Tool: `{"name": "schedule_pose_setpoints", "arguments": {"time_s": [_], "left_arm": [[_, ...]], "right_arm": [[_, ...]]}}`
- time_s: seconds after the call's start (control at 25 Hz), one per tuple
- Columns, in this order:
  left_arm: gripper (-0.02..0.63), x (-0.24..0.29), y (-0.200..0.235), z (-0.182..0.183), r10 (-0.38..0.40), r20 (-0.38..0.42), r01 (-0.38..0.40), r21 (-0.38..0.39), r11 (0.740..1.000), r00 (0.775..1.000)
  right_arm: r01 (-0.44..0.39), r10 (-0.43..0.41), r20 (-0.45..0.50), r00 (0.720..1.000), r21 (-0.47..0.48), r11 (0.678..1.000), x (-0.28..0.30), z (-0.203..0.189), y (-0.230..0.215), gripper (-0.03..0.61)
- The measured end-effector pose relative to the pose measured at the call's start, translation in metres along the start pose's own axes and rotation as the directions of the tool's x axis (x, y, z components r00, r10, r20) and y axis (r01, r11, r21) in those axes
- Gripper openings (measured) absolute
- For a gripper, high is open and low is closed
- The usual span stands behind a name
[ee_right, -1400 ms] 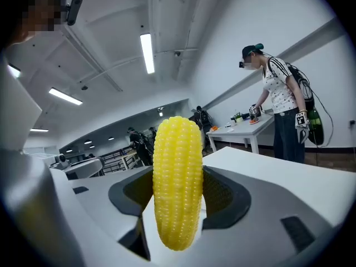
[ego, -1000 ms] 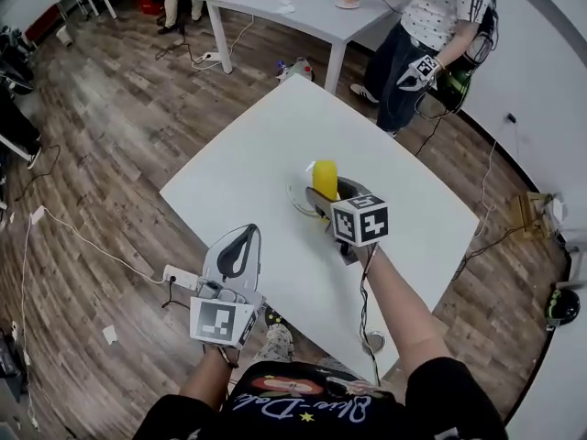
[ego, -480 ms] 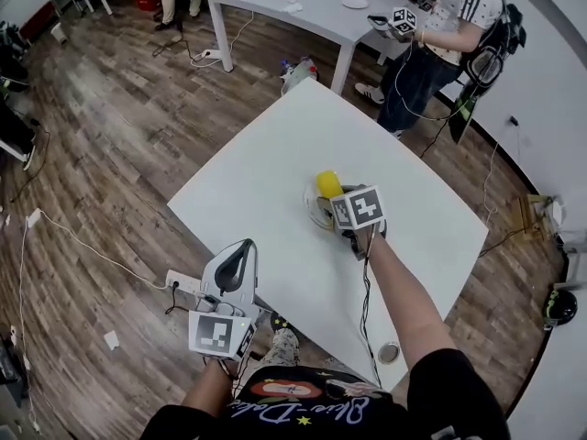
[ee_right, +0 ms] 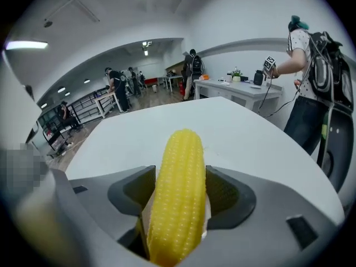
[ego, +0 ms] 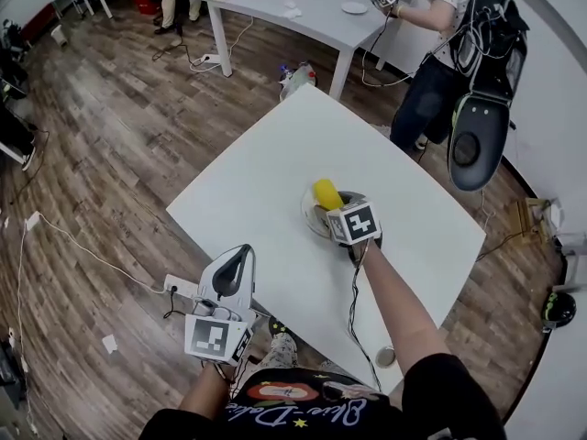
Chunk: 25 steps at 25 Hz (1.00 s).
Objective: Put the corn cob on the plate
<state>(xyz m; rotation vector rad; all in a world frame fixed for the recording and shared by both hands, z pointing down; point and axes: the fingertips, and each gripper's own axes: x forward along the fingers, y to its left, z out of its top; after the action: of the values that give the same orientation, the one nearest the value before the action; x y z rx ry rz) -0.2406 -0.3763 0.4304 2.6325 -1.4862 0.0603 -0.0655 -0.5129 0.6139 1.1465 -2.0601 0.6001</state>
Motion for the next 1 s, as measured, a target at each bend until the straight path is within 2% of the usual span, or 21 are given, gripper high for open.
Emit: {"name": "schedule_pose_setpoints", "arguments": {"time_s": [0.16, 0.24, 0.32, 0.4, 0.48, 0.56, 0.6, 0.64, 0.72, 0.76, 0.88, 1.0], "left_arm": [[0.003, -0.004, -0.006, 0.005, 0.001, 0.005, -0.001, 0.014, 1.0, 1.0], [0.003, -0.006, -0.01, 0.01, 0.007, 0.02, -0.008, 0.019, 1.0, 1.0], [0.003, -0.008, -0.017, 0.016, 0.011, 0.036, -0.012, 0.031, 0.999, 0.999], [0.003, -0.012, -0.029, 0.023, 0.005, 0.051, -0.007, 0.05, 0.999, 0.999], [0.003, -0.017, -0.043, 0.031, -0.003, 0.067, -0.002, 0.076, 0.997, 0.998], [0.003, -0.021, -0.061, 0.039, -0.012, 0.087, 0.003, 0.096, 0.995, 0.996], [0.003, -0.022, -0.071, 0.043, -0.017, 0.097, 0.007, 0.101, 0.995, 0.995], [0.003, -0.023, -0.08, 0.046, -0.023, 0.104, 0.011, 0.108, 0.994, 0.994], [0.003, -0.024, -0.098, 0.051, -0.04, 0.107, 0.024, 0.143, 0.989, 0.993], [0.003, -0.025, -0.108, 0.053, -0.051, 0.104, 0.033, 0.166, 0.986, 0.993], [0.003, -0.026, -0.135, 0.06, -0.083, 0.109, 0.06, 0.196, 0.979, 0.991], [0.003, -0.026, -0.155, 0.068, -0.1, 0.128, 0.073, 0.203, 0.976, 0.987]], "right_arm": [[0.072, -0.066, 0.07, 0.995, -0.087, 0.994, -0.015, 0.007, -0.003, 0.262], [0.069, -0.06, 0.15, 0.987, -0.058, 0.996, -0.034, 0.017, -0.001, 0.262], [0.042, -0.041, 0.257, 0.966, 0.003, 0.999, -0.066, 0.026, 0.005, 0.262], [0.017, -0.049, 0.383, 0.923, 0.086, 0.996, -0.106, 0.03, 0.01, 0.262], [-0.007, -0.078, 0.501, 0.862, 0.166, 0.986, -0.15, 0.028, 0.016, 0.261], [-0.018, -0.113, 0.576, 0.809, 0.216, 0.976, -0.192, 0.021, 0.018, 0.245], [-0.011, -0.139, 0.601, 0.787, 0.238, 0.971, -0.212, 0.016, 0.017, 0.179], [-0.004, -0.165, 0.628, 0.761, 0.258, 0.966, -0.231, 0.011, 0.015, 0.071], [-0.011, -0.189, 0.681, 0.707, 0.278, 0.96, -0.265, 0.004, 0.014, 0.031], [-0.02, -0.187, 0.696, 0.693, 0.277, 0.961, -0.279, -0.001, 0.015, 0.025], [-0.025, -0.159, 0.697, 0.699, 0.247, 0.969, -0.308, -0.013, 0.019, 0.017], [0.02, -0.137, 0.681, 0.719, 0.177, 0.984, -0.329, -0.022, 0.026, 0.014]]}}
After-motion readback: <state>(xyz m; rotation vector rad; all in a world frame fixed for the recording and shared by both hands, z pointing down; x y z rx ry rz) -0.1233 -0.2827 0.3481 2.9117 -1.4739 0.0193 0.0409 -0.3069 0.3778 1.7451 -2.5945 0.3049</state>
